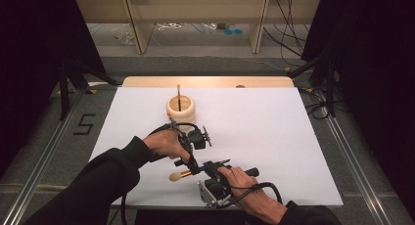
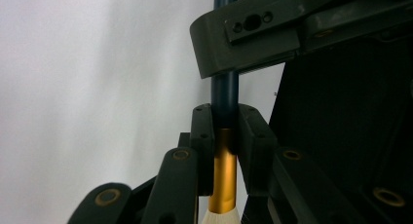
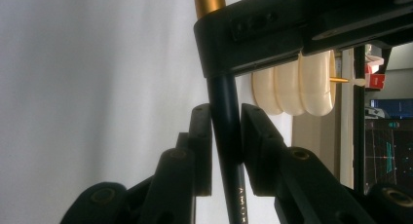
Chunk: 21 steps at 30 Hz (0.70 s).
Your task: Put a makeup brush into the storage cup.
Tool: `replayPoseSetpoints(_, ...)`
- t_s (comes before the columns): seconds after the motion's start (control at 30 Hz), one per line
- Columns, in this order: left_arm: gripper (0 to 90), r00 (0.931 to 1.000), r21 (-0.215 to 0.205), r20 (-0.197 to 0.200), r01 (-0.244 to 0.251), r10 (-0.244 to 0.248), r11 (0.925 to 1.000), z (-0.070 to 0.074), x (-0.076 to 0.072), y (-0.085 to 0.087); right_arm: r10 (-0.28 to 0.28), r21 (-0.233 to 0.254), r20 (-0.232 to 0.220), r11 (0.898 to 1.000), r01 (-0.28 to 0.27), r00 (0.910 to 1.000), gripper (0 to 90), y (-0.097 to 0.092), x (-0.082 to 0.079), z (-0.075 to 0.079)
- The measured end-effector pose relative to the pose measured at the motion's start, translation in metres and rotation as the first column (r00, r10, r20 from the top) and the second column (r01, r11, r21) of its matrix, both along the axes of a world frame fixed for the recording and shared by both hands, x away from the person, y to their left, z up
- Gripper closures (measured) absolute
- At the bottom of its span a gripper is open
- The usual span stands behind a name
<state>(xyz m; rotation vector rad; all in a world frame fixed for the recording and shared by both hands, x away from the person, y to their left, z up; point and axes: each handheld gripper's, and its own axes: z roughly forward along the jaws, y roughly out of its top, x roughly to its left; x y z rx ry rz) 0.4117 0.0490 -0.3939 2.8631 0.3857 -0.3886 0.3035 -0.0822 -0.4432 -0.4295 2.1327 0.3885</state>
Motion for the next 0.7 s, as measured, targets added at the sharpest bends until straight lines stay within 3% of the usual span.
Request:
replayPoseSetpoints(0.33, 78.2, 0.9998, 0.006, -0.009, -0.02, 0.02, 0.9998, -0.0003, 0.0015, -0.0003, -0.022, -0.01, 0.01, 1.0, 0.022, 0.9997, 76.6, 0.0009, -0.001, -0.001)
replayPoseSetpoints(0.4, 78.2, 0.9998, 0.008, -0.009, -0.019, 0.019, 0.9998, -0.0004, 0.0016, -0.0005, -0.021, 0.0, -0.012, 1.0, 0.021, 0.9997, 77.1, 0.001, -0.0007, -0.0034)
replayPoseSetpoints(0.43, 78.2, 0.9997, 0.006, -0.01, -0.021, 0.021, 0.9998, -0.0003, 0.0017, -0.0005, -0.061, -0.002, -0.027, 0.998, 0.06, 0.9978, 77.8, 0.0002, -0.0036, -0.0049)
replayPoseSetpoints(0.5, 78.2, 0.9997, 0.005, -0.012, -0.024, 0.024, 0.9997, 0.0, 0.0018, -0.0004, -0.057, -0.003, -0.027, 0.998, 0.057, 0.998, 78.1, 0.0003, -0.0033, -0.0052)
replayPoseSetpoints(0.53, 78.2, 0.9996, 0.005, -0.013, -0.026, 0.026, 0.9997, 0.0001, 0.0017, -0.0005, -0.017, -0.011, -0.009, 1.0, 0.017, 0.9998, 78.3, 0.0013, -0.0009, -0.0042)
replayPoseSetpoints(0.67, 78.2, 0.9993, 0.009, -0.02, -0.032, 0.032, 0.9995, -0.0001, 0.0023, -0.001, -0.009, -0.032, 0.005, 0.999, 0.009, 0.9999, 78.5, 0.0018, -0.0004, -0.0039)
replayPoseSetpoints(0.7, 78.2, 0.9992, 0.01, -0.022, -0.033, 0.034, 0.9994, -0.0003, 0.0024, -0.0011, -0.018, -0.012, -0.006, 1.0, 0.018, 0.9998, 78.5, 0.0019, -0.0009, -0.0059)
